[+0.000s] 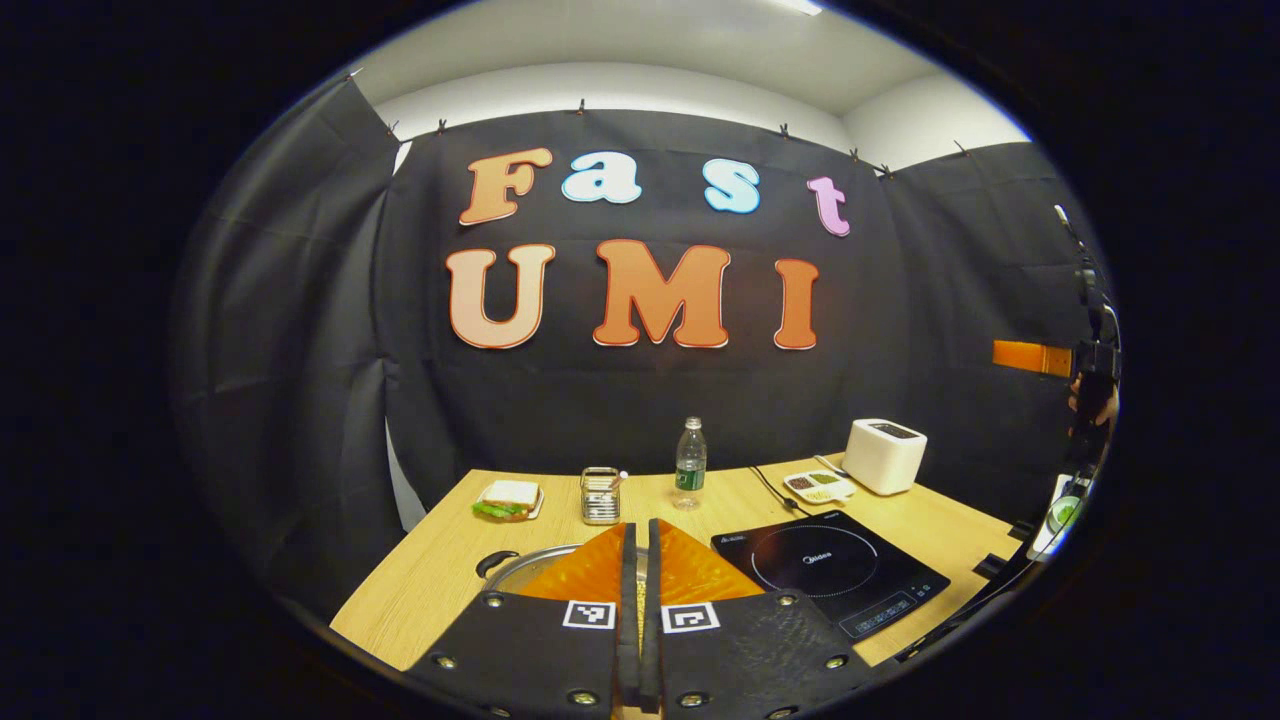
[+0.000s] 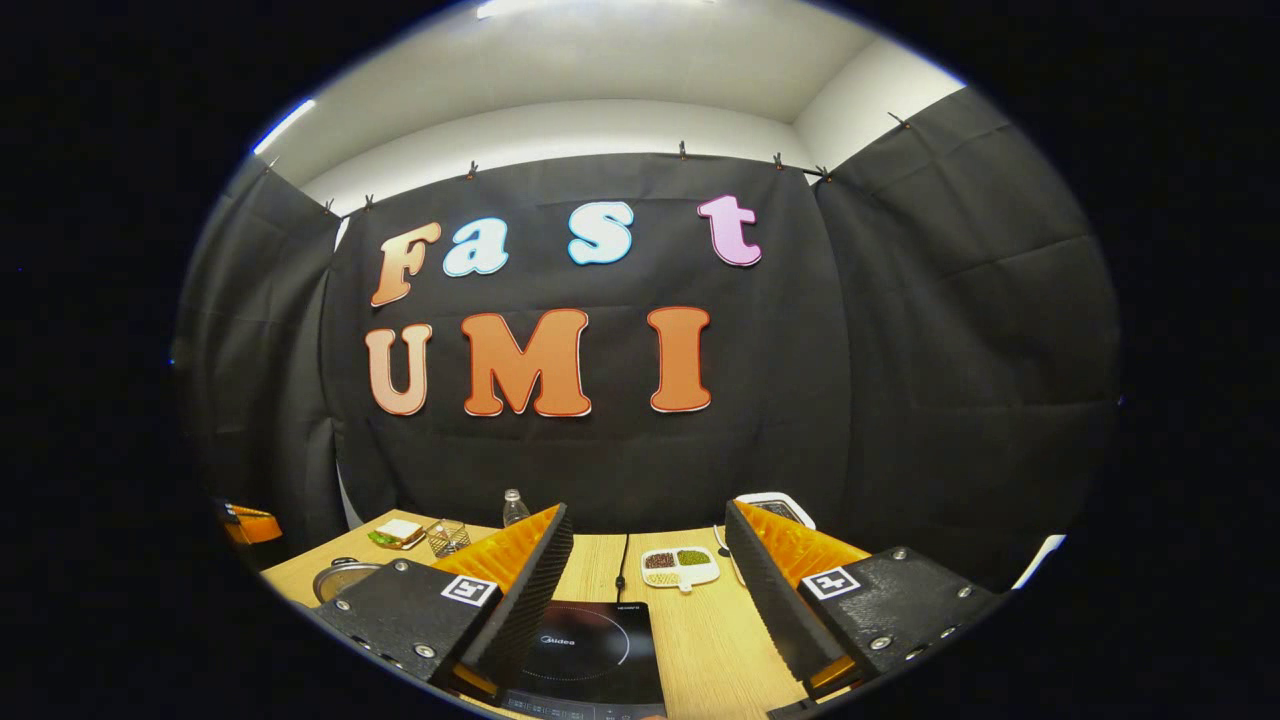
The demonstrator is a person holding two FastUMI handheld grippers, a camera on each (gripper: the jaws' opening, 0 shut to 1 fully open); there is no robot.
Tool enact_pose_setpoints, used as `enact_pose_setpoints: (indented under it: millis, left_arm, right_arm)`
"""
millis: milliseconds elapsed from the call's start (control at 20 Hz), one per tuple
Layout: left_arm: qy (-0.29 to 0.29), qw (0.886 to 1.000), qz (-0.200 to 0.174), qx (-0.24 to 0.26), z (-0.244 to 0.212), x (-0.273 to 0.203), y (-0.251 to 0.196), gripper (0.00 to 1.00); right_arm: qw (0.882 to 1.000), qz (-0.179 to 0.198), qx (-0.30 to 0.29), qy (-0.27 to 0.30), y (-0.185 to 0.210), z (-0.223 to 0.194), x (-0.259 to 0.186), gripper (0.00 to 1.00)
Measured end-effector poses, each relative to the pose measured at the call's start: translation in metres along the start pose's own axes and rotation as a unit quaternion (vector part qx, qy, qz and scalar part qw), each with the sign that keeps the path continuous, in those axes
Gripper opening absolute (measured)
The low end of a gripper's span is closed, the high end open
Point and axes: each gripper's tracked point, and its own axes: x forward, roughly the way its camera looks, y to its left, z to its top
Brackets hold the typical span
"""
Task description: First push the handle of the pot to place it horizontally, then grasp the pot with both hands and set it on the induction cooktop.
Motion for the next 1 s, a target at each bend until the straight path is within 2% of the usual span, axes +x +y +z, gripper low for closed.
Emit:
enact_pose_setpoints:
  millis: [250,500,1000]
  left_arm:
    - [0.052,0.999,-0.010,0.009,-0.049,-0.003,-0.010,0.02]
    - [0.094,0.995,-0.028,-0.006,-0.089,-0.013,-0.025,0.02]
    - [0.183,0.981,-0.053,-0.026,-0.178,-0.032,-0.056,0.02]
  right_arm:
    - [1.000,-0.003,0.000,0.001,-0.003,0.000,0.001,0.95]
    - [1.000,-0.003,0.002,0.004,-0.003,-0.005,0.001,0.95]
    - [1.000,-0.001,-0.003,0.007,-0.002,-0.011,0.004,0.95]
